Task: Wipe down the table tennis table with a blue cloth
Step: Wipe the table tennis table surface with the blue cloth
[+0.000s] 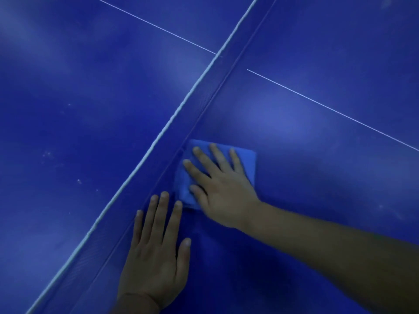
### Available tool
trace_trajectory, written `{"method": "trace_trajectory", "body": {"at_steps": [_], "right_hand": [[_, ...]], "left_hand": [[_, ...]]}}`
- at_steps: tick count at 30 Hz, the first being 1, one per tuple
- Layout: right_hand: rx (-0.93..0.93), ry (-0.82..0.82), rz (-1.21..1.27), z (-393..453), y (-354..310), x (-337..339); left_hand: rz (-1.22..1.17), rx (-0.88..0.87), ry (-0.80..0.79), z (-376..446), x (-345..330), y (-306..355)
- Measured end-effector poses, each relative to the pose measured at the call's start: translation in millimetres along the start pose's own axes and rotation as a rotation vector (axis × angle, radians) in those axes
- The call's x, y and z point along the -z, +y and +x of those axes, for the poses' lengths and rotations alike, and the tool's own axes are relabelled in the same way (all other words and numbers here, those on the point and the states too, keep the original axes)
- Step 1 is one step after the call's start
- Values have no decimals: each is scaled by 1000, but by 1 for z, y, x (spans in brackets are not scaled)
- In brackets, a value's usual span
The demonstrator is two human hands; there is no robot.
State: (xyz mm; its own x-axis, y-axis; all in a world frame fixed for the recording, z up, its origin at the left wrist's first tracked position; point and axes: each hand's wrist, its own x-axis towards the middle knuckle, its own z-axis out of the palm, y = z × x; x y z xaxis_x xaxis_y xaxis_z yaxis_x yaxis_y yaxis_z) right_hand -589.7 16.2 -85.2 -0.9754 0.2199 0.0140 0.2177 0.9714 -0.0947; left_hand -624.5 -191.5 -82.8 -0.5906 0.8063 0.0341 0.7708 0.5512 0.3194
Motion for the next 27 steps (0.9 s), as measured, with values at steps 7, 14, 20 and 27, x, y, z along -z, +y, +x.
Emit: {"method": "trace_trajectory", "body": {"at_steps": [7, 14, 20, 27], "right_hand": [[-320, -76, -95, 126, 131, 30], [77, -136, -36, 59, 67, 10], [-398, -103, -27, 135, 164, 37], [-116, -90, -38, 115, 127, 24]], "left_hand": [[39, -36, -103, 2, 3, -1], [50, -22, -172, 2, 4, -2], [79, -11, -197, 3, 7, 0], [98, -7, -220, 5, 8, -1]]}}
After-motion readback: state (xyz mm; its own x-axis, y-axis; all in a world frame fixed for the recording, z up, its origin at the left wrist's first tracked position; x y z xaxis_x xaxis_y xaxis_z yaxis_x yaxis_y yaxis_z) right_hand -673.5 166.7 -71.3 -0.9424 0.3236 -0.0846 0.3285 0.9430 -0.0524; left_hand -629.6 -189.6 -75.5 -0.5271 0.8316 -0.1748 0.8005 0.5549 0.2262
